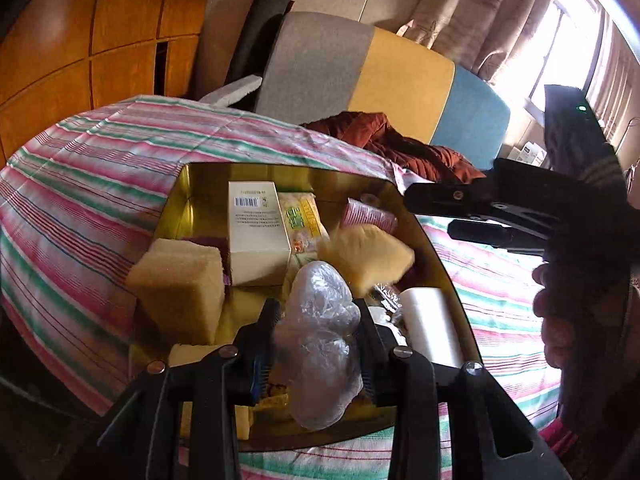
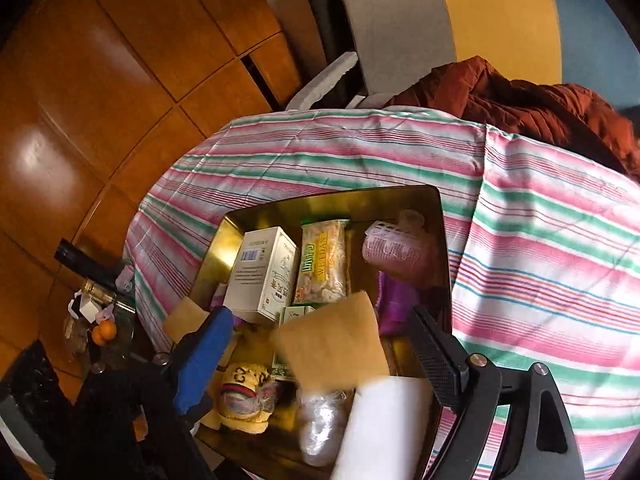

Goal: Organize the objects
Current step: 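Withdraw both grippers from the tray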

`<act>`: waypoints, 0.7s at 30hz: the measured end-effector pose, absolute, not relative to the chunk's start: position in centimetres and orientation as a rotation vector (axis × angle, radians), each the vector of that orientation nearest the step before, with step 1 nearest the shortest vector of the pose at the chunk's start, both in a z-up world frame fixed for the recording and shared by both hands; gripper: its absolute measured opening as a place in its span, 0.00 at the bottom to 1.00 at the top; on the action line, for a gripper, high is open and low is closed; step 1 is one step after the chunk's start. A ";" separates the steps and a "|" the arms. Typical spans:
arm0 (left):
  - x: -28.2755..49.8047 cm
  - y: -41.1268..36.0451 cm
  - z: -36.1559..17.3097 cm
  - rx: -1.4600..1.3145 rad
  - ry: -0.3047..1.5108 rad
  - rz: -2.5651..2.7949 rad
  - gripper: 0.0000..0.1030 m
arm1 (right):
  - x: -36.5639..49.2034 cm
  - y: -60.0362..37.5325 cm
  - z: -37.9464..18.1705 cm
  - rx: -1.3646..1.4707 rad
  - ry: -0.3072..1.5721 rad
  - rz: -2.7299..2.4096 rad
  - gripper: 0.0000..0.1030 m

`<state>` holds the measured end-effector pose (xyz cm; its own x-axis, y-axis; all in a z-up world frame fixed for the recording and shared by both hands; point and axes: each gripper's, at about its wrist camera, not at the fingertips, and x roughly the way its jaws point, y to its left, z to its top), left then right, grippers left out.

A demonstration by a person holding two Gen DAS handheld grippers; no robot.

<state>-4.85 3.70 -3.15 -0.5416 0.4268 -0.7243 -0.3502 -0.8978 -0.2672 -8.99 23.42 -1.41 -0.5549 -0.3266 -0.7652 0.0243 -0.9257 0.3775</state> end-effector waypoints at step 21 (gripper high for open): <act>-8.1 6.0 -4.9 -1.248 -0.109 2.449 0.52 | -4.2 25.8 -2.0 1.391 -0.491 -2.754 1.00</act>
